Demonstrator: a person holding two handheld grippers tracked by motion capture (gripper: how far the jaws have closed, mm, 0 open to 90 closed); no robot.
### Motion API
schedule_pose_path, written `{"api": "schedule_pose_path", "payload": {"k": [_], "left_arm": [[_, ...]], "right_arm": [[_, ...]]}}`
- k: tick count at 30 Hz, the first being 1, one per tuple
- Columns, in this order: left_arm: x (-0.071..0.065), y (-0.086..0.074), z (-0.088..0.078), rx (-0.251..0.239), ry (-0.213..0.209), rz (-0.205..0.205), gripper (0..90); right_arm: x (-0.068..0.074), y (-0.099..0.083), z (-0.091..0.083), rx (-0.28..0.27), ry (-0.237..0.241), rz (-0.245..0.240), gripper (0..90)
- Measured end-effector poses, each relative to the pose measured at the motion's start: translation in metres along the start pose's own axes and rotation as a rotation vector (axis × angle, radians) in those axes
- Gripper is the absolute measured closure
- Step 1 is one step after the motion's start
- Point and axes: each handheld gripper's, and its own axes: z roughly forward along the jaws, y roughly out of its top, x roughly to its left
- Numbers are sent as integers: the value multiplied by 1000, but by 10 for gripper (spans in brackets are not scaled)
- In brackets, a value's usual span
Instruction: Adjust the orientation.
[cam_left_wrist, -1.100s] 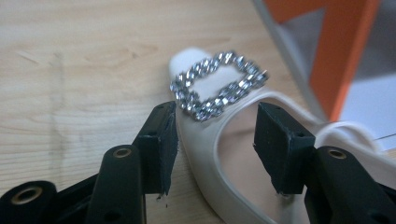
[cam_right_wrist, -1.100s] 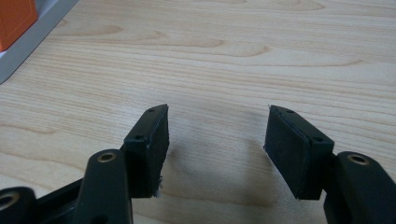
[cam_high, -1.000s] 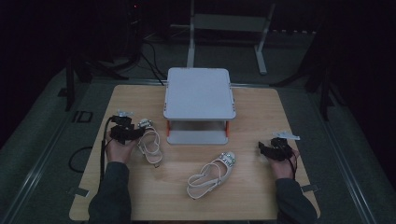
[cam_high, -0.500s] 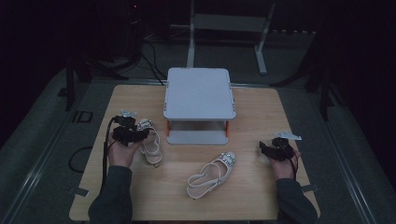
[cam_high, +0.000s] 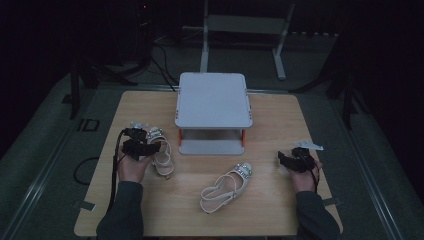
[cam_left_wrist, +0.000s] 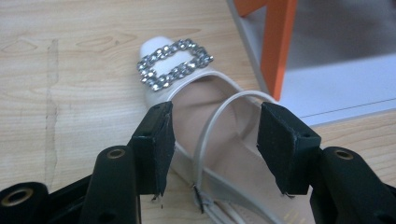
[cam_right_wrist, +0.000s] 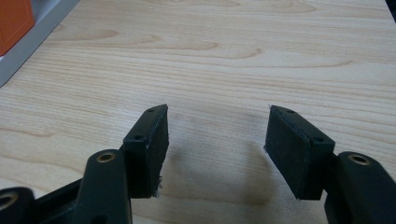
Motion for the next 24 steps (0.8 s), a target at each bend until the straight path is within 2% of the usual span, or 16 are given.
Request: {"api": "schedule_pose_path", "payload": {"k": [5, 10, 12, 13, 14, 17, 24], "left_arm": [[3, -4, 5, 30, 8, -23, 448], [0, -4, 9, 36, -4, -23, 439], [-1, -4, 11, 45, 5, -21, 429], [-1, -4, 13, 55, 7, -23, 427], [-1, -5, 17, 83, 26, -19, 425], [0, -7, 20, 102, 29, -22, 427], [11, -12, 15, 121, 11, -55, 493]], "right_arm": [[0, 0, 0, -1, -1, 0, 393], [0, 0, 0, 0, -3, 3, 392], [0, 0, 0, 0, -2, 4, 392], [0, 0, 0, 0, -2, 3, 392], [0, 0, 0, 0, -3, 3, 391], [0, 0, 0, -2, -1, 4, 391], [-2, 0, 0, 0, -3, 9, 391]]}}
